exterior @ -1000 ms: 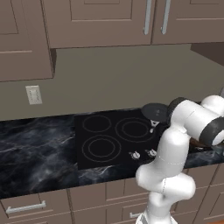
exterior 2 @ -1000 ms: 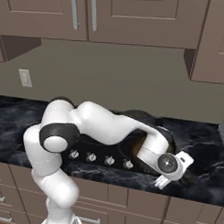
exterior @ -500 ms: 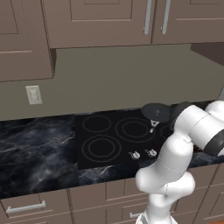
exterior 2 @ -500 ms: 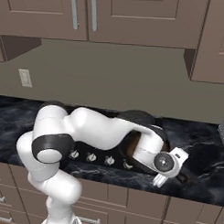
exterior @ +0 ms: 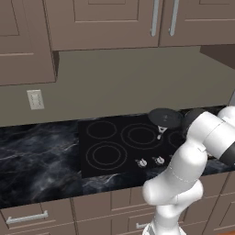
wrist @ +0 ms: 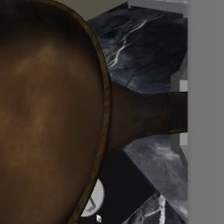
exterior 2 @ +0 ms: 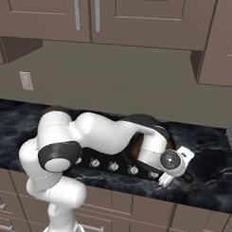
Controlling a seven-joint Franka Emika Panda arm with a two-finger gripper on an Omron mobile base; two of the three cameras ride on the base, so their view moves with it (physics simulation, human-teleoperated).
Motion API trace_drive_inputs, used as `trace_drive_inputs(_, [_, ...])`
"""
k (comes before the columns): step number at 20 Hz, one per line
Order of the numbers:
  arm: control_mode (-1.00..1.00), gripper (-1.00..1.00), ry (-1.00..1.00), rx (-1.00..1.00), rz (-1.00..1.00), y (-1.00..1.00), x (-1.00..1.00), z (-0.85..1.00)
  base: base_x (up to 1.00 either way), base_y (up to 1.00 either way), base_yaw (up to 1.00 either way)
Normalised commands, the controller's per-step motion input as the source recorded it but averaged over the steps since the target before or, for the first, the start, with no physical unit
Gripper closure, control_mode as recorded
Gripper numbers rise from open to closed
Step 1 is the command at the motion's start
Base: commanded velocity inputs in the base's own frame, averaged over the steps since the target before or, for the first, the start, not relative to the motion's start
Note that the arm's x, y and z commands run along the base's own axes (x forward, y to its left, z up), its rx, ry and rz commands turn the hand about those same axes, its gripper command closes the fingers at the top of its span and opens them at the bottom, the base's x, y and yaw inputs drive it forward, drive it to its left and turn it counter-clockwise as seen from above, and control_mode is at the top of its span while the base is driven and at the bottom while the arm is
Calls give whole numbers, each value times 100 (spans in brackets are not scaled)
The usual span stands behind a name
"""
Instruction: Place both pans onto different burners. Then place the onion and the steak on different pans.
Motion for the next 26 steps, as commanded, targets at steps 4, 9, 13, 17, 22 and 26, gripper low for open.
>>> trace_drive_inputs(4, [-100,100,4,4,0,8,30,0,0,0,0])
trace_drive_inputs(9, [-100,100,6,11,0,7,22,-2,0,0,0])
trace_drive_inputs(13, [-100,100,11,10,0,18,26,-17,0,0,0])
trace_drive_inputs(17, [-100,100,13,7,0,26,21,-29,0,0,0])
trace_drive_inputs(22, [-100,100,11,3,5,25,1,-41,0,0,0])
trace_drive_inputs(26, [-100,100,8,0,8,11,0,-42,0,0,0])
